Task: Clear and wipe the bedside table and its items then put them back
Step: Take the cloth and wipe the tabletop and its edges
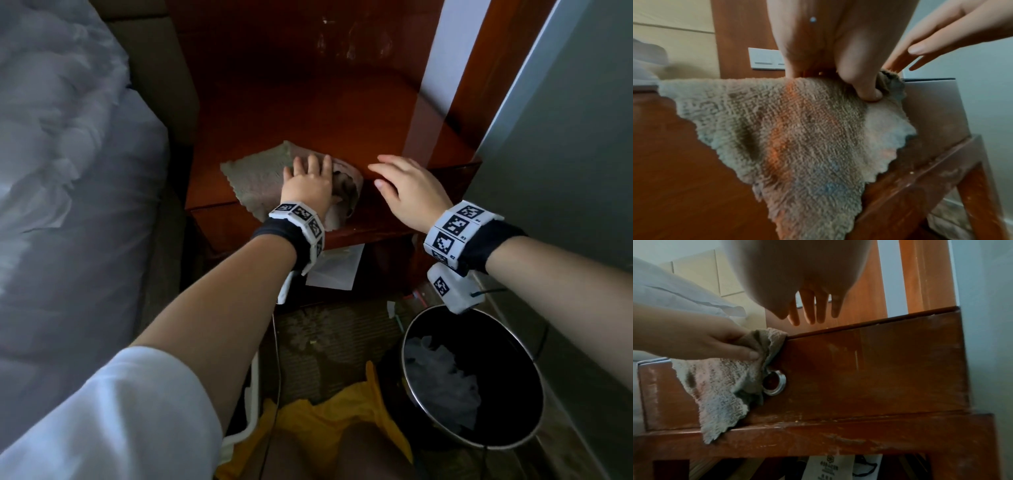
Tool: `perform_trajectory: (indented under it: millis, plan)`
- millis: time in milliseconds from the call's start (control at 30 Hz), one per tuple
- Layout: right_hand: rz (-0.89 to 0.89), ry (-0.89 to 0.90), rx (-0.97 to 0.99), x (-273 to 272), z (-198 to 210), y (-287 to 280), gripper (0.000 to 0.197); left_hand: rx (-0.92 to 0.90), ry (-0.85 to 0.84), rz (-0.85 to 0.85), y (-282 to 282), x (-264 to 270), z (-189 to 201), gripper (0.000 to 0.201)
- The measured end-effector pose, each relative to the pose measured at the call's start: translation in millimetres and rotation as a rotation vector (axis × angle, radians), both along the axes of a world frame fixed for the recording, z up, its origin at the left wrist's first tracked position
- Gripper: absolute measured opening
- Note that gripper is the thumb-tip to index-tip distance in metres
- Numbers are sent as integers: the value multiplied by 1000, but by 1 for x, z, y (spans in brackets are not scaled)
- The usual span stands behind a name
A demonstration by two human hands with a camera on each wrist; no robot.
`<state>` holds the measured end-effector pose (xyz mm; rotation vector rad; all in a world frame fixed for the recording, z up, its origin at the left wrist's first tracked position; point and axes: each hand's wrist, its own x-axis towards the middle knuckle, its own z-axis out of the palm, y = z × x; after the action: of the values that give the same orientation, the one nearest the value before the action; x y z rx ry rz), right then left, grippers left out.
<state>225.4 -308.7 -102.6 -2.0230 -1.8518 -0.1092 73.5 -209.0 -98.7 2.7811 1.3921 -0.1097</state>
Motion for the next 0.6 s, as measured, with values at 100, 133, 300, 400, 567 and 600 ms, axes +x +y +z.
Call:
perform_trajectory:
  millis: [100, 133, 300, 400, 567, 600]
  plan:
    - [-35, 33, -6, 19, -1, -13, 37, 0, 6, -20, -2, 20, 2, 78]
    - [-56, 41, -15, 26, -2, -17, 37, -1, 8, -28, -2, 26, 2, 78]
    - [-95, 67, -27, 34, -6, -16, 37, -8, 14, -52, -3, 31, 3, 80]
    - [-41, 72, -4, 16, -2, -5, 39, -54, 39, -105, 2, 20, 13, 82]
    - [65, 17, 47, -25, 9, 18, 43, 42, 2, -71, 11, -37, 15, 97]
    - [86, 0, 51, -34, 10, 23, 44, 51, -8, -34, 15, -53, 13, 101]
